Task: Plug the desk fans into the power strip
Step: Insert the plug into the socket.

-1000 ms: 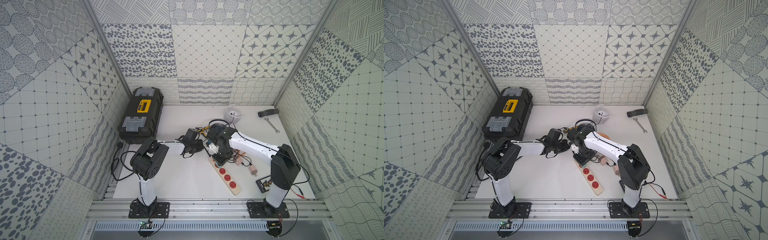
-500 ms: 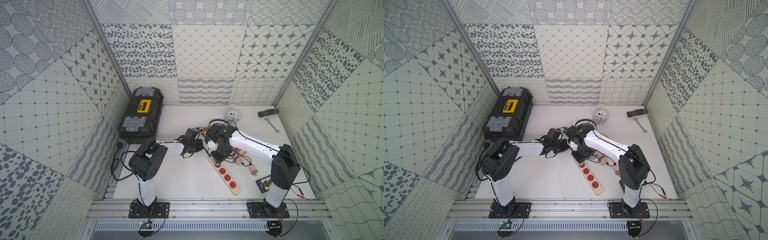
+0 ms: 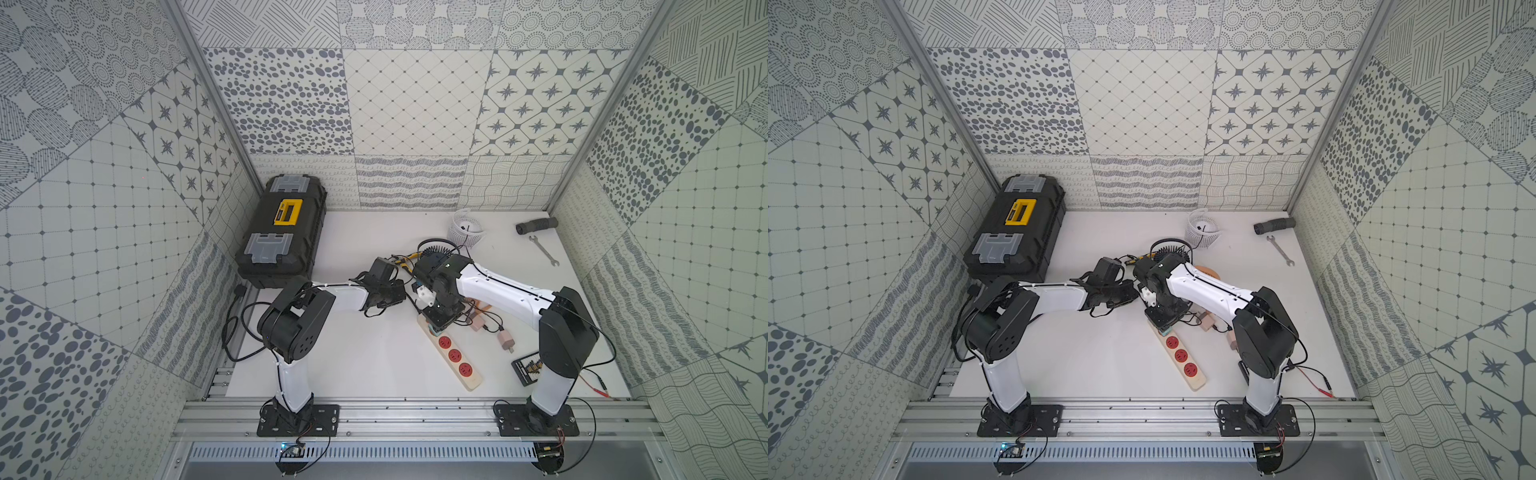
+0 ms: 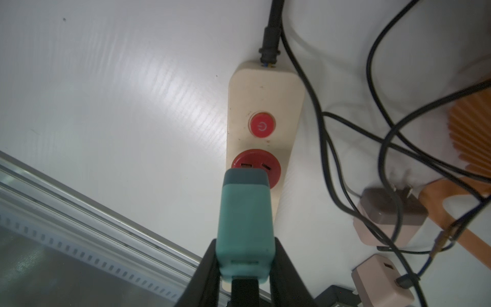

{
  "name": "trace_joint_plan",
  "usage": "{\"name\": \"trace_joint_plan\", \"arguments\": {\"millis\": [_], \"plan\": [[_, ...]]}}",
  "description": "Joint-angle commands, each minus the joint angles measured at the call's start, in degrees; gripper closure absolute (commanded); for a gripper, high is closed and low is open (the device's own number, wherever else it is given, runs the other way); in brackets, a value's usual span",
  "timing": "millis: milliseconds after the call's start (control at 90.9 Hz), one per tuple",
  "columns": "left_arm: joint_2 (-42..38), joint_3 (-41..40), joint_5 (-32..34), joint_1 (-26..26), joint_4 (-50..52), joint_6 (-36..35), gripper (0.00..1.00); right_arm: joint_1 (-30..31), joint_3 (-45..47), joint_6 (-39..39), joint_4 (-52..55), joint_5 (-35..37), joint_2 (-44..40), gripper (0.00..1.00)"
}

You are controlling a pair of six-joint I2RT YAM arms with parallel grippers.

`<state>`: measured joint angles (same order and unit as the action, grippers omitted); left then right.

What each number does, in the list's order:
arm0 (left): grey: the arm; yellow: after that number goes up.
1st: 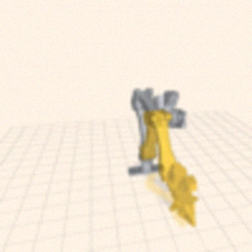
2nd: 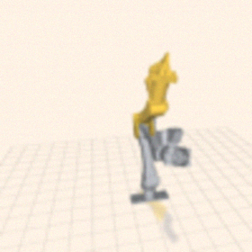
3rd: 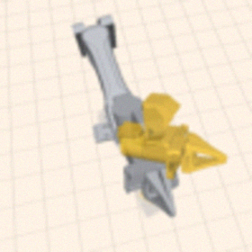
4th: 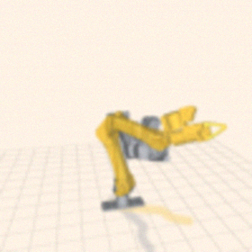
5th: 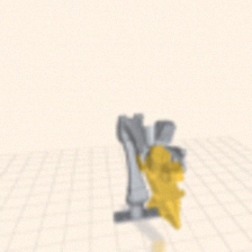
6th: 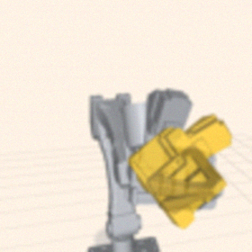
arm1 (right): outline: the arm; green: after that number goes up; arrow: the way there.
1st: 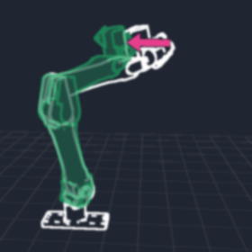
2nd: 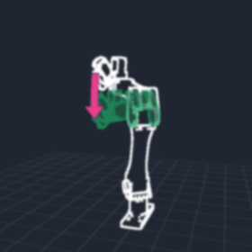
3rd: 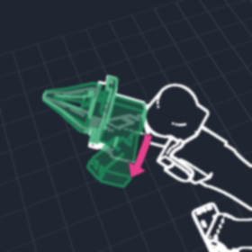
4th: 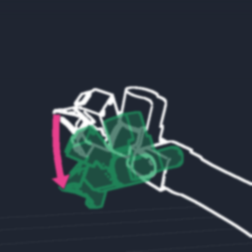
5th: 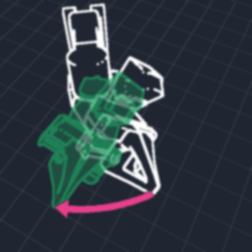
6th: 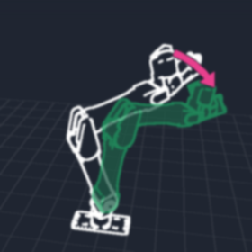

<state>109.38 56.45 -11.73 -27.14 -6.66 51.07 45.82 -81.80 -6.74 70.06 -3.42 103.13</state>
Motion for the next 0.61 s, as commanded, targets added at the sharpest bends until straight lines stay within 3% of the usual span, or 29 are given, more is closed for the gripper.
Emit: {"name": "trace_joint_plan", "arguments": {"millis": [0, 231, 352, 594], "plan": [[-1.0, 0.0, 0.3, 0.6, 0.8, -0.9, 1.00, 0.0, 1.3, -0.4, -1.6, 0.0, 1.9, 0.93], [-1.3, -0.1, -0.2, 0.6, 0.4, -0.8, 1.00, 0.0, 1.7, -1.3, -2.1, 1.5, 3.7, 0.94], [-2.1, -0.7, -1.1, 0.6, -0.8, -0.7, 1.00, 0.1, 1.8, -3.9, -2.8, 3.4, 5.4, 1.00], [-5.6, -3.5, -0.1, 0.7, -2.5, -2.7, 0.91, 1.3, 3.8, -6.5, -7.7, 5.9, 7.6, 1.00]]}}
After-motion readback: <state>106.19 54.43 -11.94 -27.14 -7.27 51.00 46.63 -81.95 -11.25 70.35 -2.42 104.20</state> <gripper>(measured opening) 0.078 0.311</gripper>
